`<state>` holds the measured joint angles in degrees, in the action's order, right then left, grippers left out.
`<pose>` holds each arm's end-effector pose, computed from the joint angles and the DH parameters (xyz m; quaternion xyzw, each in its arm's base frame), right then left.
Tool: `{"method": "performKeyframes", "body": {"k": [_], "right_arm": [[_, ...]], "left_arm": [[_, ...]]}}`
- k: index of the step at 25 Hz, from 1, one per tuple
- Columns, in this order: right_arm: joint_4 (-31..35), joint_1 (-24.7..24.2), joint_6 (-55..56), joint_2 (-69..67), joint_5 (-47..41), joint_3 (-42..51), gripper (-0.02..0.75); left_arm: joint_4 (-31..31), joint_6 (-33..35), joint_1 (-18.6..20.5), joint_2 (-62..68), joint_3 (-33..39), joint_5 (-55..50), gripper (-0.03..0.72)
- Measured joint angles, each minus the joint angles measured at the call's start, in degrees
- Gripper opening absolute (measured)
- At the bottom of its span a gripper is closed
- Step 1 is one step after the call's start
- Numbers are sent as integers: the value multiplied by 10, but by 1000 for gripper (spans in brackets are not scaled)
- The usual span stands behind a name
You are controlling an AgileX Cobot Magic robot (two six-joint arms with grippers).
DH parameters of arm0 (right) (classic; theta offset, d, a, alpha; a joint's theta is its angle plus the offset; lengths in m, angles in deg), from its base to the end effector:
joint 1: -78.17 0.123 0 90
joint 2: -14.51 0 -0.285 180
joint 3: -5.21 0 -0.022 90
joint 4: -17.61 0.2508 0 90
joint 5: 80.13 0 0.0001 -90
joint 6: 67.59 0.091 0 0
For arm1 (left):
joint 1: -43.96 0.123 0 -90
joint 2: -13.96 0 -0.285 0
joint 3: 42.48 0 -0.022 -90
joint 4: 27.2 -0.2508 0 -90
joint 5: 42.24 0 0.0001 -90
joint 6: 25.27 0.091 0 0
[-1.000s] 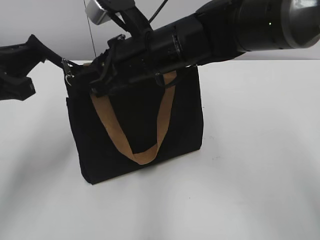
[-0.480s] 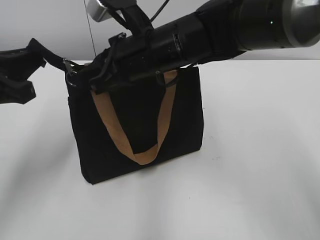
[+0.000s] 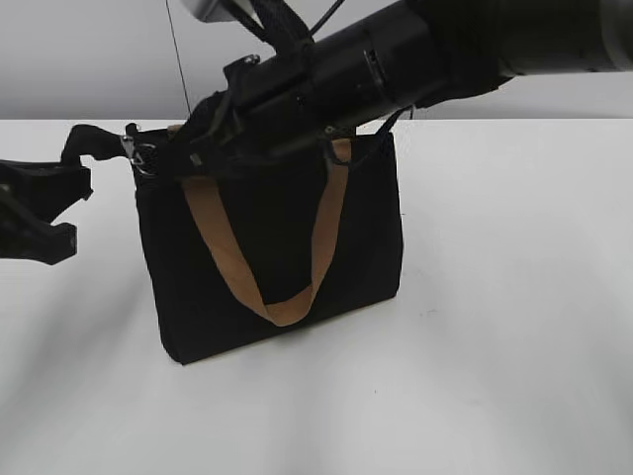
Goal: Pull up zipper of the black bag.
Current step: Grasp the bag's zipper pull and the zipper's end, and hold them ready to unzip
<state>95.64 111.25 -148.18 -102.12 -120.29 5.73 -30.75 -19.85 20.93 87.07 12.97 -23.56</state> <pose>0.3182 0.2759 0.2403 -0.4233 0.7448 0.3894 0.3384 0.1949 -0.0848 0.2255 0.2299 0.7858 -0.0793 0.5687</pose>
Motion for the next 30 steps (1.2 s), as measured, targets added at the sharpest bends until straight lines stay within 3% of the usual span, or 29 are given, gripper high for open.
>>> {"method": "performKeyframes", "body": {"k": [14, 30], "right_arm": [[-3, -21, 44, 20, -25, 0, -1], [-36, -21, 47, 20, 46, 0, -1]], "left_arm": [[0, 4, 0, 1, 0, -58, 20], [0, 4, 0, 1, 0, -92, 20]]}}
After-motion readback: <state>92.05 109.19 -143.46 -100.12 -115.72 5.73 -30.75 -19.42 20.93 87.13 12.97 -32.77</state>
